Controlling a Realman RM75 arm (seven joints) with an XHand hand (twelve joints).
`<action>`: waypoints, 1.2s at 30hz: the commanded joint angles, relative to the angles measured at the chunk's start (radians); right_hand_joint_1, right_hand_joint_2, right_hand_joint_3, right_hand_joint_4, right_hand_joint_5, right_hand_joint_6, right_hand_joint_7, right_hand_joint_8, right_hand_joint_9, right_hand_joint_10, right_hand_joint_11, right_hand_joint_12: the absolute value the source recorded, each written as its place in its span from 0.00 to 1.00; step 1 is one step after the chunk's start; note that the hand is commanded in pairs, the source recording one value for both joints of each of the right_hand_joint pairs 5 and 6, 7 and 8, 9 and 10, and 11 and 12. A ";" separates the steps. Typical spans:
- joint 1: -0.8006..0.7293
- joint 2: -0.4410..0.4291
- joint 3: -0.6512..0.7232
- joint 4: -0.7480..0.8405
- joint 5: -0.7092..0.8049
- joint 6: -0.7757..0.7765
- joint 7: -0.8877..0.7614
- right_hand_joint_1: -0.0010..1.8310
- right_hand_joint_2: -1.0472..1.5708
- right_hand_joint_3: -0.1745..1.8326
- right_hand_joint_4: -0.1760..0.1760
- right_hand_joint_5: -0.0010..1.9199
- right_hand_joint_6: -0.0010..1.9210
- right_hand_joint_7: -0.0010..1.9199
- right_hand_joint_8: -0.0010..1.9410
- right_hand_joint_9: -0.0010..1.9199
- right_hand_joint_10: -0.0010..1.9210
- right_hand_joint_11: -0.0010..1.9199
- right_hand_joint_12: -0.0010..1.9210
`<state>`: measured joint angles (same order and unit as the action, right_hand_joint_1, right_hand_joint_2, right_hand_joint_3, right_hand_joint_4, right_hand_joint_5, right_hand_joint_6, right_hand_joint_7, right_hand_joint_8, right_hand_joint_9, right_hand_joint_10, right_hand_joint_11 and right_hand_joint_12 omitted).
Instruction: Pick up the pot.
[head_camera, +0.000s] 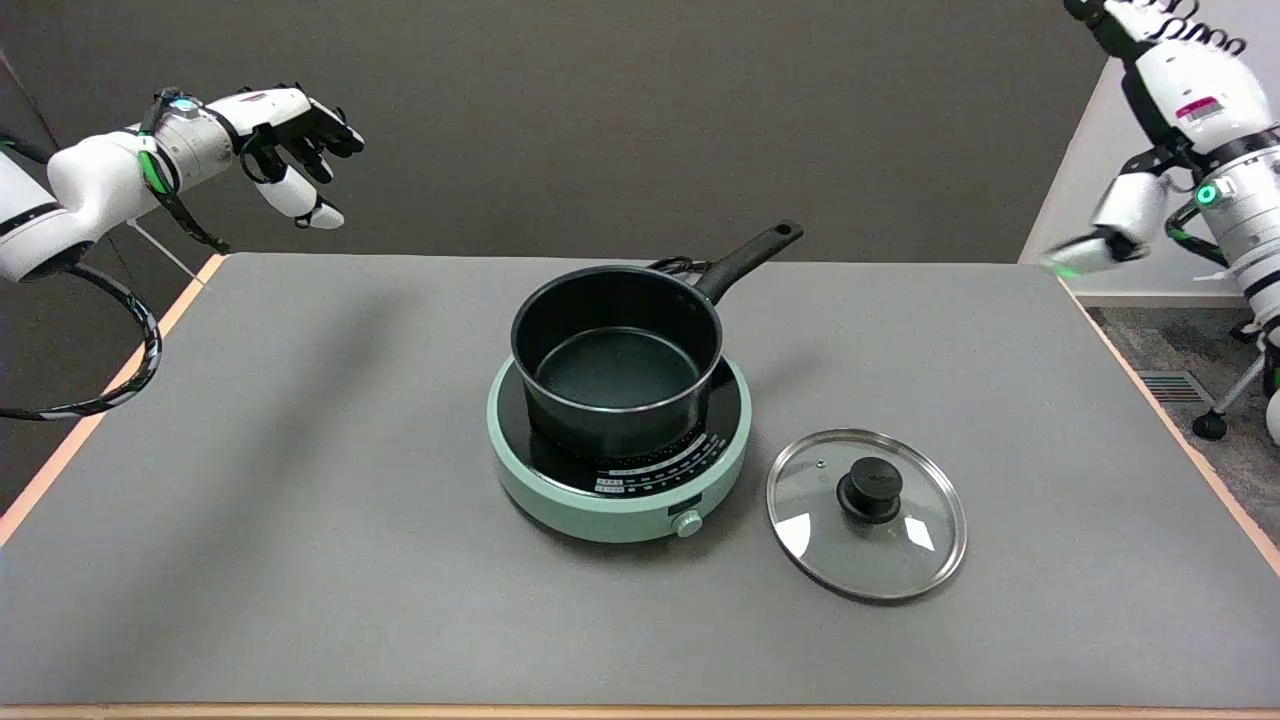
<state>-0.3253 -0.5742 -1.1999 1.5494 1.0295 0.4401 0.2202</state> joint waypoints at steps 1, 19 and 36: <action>0.049 0.032 0.004 -0.196 -0.344 0.159 0.236 0.71 0.00 0.65 0.62 0.06 0.06 0.06 0.06 0.06 0.06 0.06 0.06; 0.135 0.134 -0.177 -0.209 -0.572 0.272 0.301 0.72 0.00 0.61 0.58 0.06 0.06 0.06 0.06 0.06 0.06 0.06 0.06; 0.147 0.130 -0.210 -0.135 -0.398 0.103 0.296 0.69 0.04 0.62 0.63 0.00 0.00 0.00 0.00 0.00 0.00 0.00 0.00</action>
<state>-0.2070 -0.4643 -1.3579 1.3585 0.5140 0.6688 0.5052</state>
